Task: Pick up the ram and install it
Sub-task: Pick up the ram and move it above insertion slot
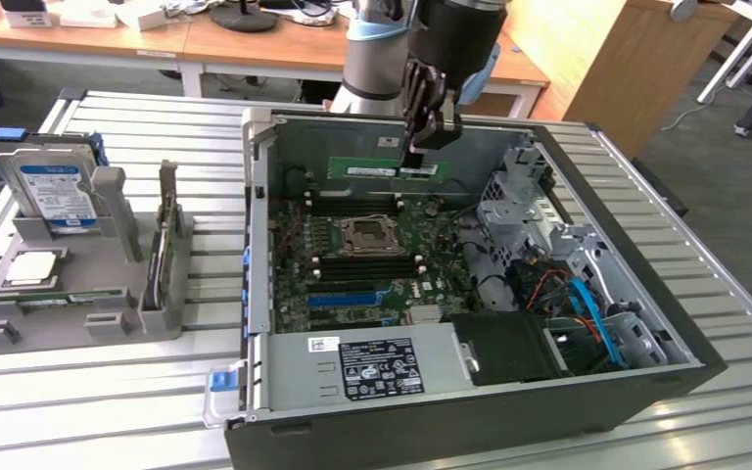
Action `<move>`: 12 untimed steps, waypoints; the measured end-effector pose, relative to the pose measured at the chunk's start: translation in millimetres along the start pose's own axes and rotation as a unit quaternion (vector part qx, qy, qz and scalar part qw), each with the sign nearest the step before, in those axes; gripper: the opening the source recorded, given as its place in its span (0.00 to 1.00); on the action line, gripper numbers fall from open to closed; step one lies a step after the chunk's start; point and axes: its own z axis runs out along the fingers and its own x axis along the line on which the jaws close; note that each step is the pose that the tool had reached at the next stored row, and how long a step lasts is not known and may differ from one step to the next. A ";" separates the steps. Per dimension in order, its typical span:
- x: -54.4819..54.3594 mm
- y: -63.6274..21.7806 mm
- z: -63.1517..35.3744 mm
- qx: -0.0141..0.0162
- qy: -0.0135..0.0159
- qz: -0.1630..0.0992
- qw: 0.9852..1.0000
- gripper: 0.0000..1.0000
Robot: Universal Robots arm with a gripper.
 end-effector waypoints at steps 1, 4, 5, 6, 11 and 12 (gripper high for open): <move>0.0 0.0 1.1 0.000 0.000 0.000 1.000 0.12; 0.1 -0.2 5.0 0.000 0.000 0.000 1.000 0.12; 0.2 -0.3 6.2 0.000 0.000 0.000 1.000 0.12; 0.2 -0.3 7.5 0.000 -0.001 0.000 1.000 0.12; 0.3 -0.5 12.1 0.000 -0.001 0.000 1.000 0.12; 0.3 -0.5 12.1 0.000 -0.001 0.000 1.000 0.12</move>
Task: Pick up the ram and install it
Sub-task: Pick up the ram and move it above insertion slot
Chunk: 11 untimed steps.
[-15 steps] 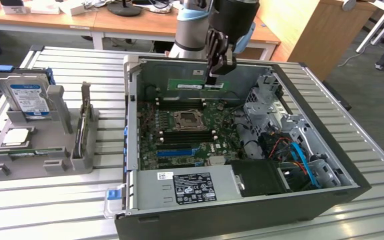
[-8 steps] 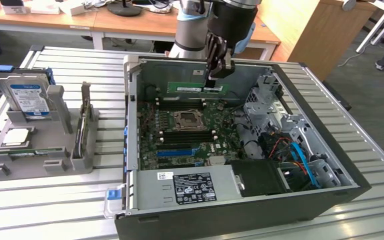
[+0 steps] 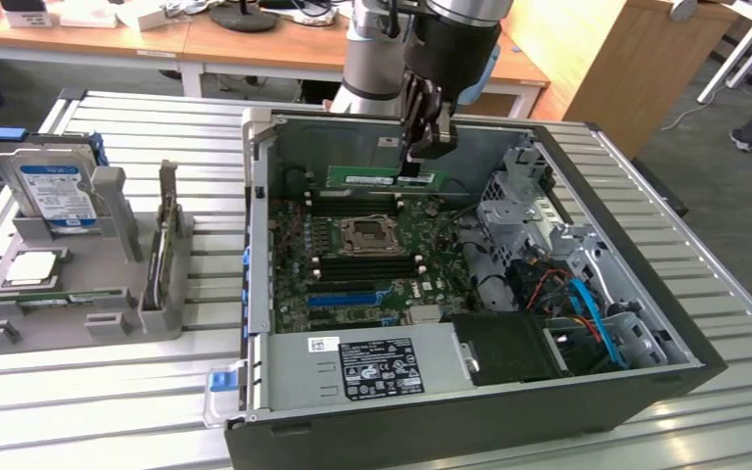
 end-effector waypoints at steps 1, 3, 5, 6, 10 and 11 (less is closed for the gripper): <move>0.0 0.0 0.0 0.000 0.000 0.000 1.000 0.12; 0.0 -0.1 0.1 0.000 0.000 0.000 1.000 0.12; 0.1 -2.3 0.0 0.000 0.000 0.000 1.000 0.12; 0.2 -4.1 -0.1 0.000 0.000 0.000 1.000 0.12; 0.2 -8.2 -0.1 0.000 0.000 0.000 1.000 0.12; 0.2 -8.2 -0.1 0.000 0.000 0.000 1.000 0.12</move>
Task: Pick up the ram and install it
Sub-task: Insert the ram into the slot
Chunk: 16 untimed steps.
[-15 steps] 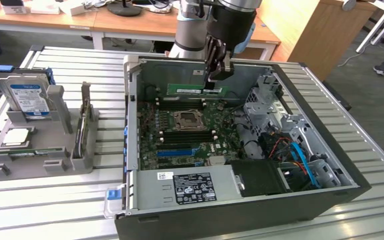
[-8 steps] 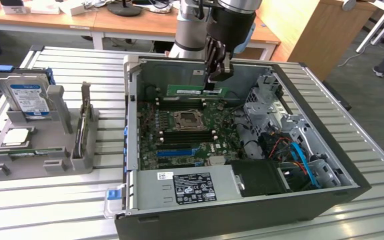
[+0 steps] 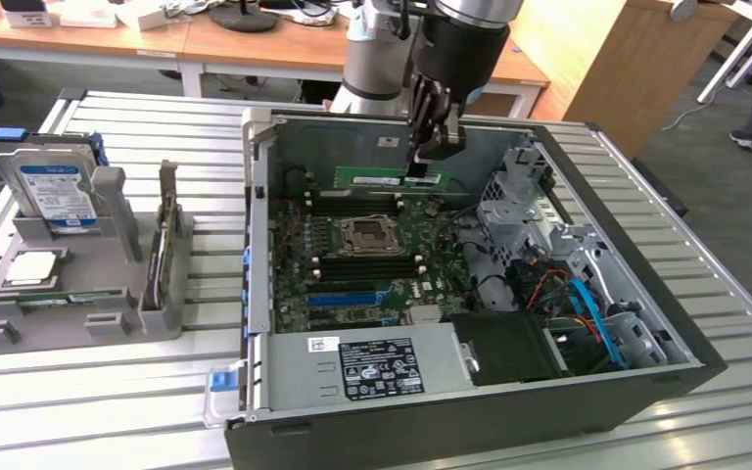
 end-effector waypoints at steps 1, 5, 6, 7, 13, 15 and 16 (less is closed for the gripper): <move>0.0 0.0 0.0 0.000 0.000 0.000 1.000 0.12; 0.0 0.0 0.0 0.000 0.000 0.000 1.000 0.12; 0.0 0.0 0.0 0.000 0.000 0.000 1.000 0.12; 0.0 0.0 0.1 0.000 0.000 0.000 1.000 0.12; 0.1 -0.2 3.8 0.000 0.000 0.000 1.000 0.12; 0.2 -0.3 6.3 0.000 0.000 0.000 1.000 0.12; 0.2 -0.3 8.0 0.000 0.000 0.000 1.000 0.12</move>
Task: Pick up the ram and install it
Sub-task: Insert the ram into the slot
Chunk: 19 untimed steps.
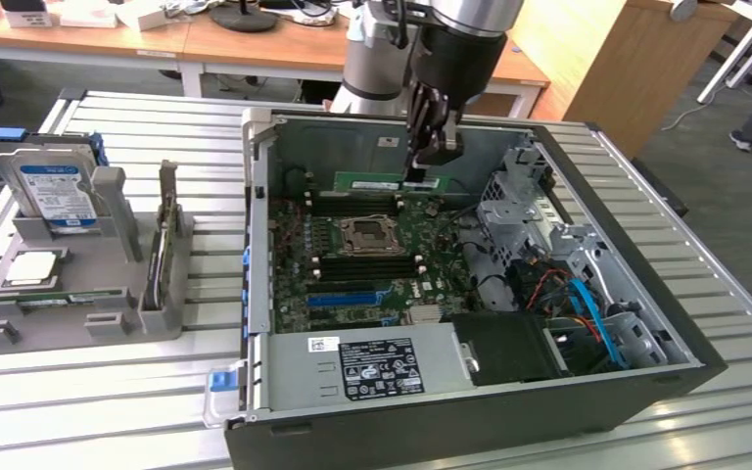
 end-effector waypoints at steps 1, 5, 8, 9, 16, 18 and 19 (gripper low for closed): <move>0.0 -0.1 1.8 0.000 0.000 0.000 1.000 0.12; 0.2 -0.4 9.1 0.000 0.000 0.000 1.000 0.12; 0.4 -0.6 14.4 0.000 0.000 0.000 1.000 0.12; 0.4 -0.7 16.4 0.000 0.000 0.000 1.000 0.12; 0.7 -1.2 29.0 0.000 0.000 0.000 1.000 0.12; 0.8 -1.3 32.1 0.000 0.000 0.000 1.000 0.12; 0.8 -1.4 33.6 0.000 0.000 0.000 1.000 0.12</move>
